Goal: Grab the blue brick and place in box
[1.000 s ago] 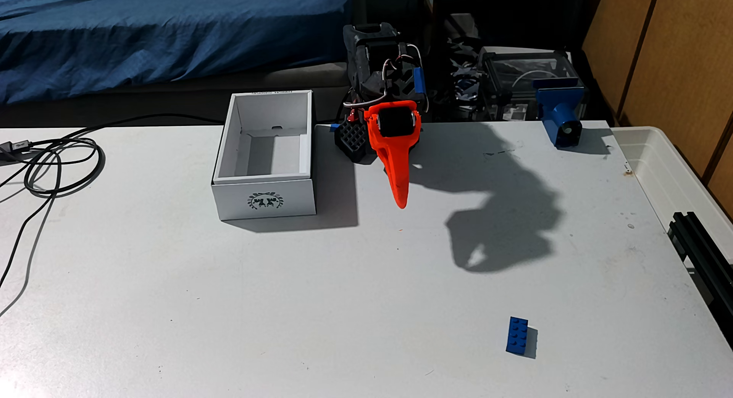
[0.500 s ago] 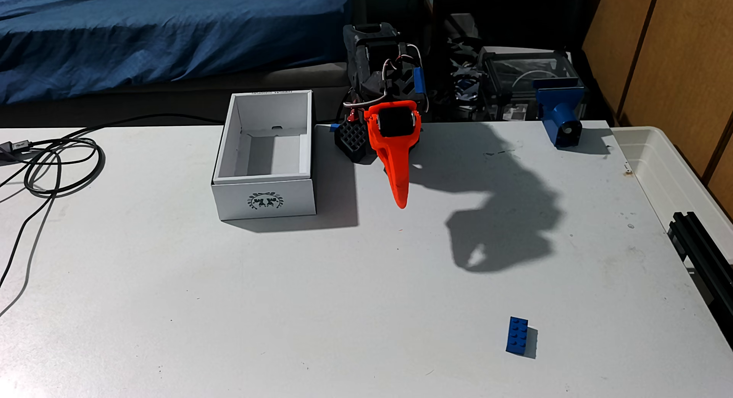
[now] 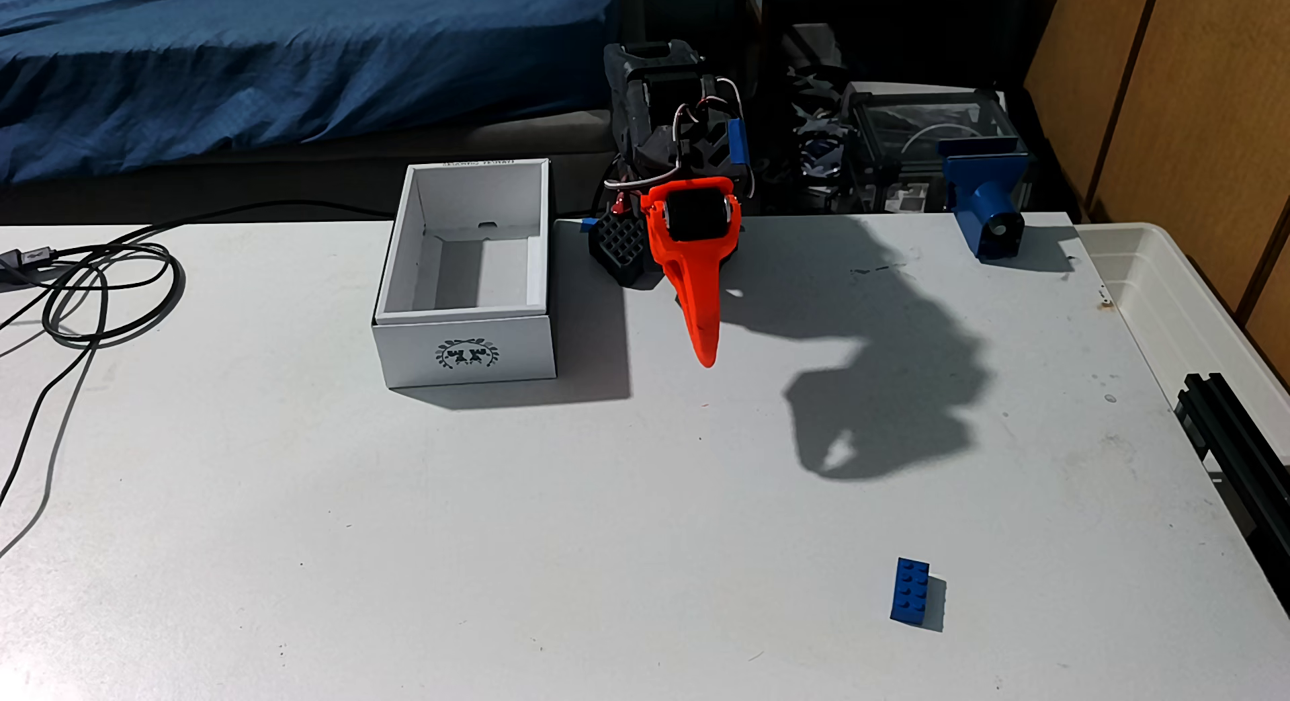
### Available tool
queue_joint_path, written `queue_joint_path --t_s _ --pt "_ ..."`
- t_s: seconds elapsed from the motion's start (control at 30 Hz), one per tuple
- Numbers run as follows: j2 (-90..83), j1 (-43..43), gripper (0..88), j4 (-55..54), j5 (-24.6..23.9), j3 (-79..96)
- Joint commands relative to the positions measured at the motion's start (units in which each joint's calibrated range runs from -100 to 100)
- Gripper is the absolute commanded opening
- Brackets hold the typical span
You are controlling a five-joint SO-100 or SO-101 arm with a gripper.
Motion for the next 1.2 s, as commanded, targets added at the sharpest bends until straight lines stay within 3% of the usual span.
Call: queue_joint_path --t_s 0.0,0.3,0.53,0.93,1.17 --pt "-0.34 -0.44 1.1 -0.69 0.18 -0.17" --pt "0.34 0.16 1.0 0.25 0.39 -6.92" --pt "0.34 0.23 1.0 6.97 -0.08 -16.24" --pt "0.42 -0.29 1.0 6.63 -1.66 -23.33" --pt "10.57 -0.29 1.0 5.68 -2.66 -32.30"
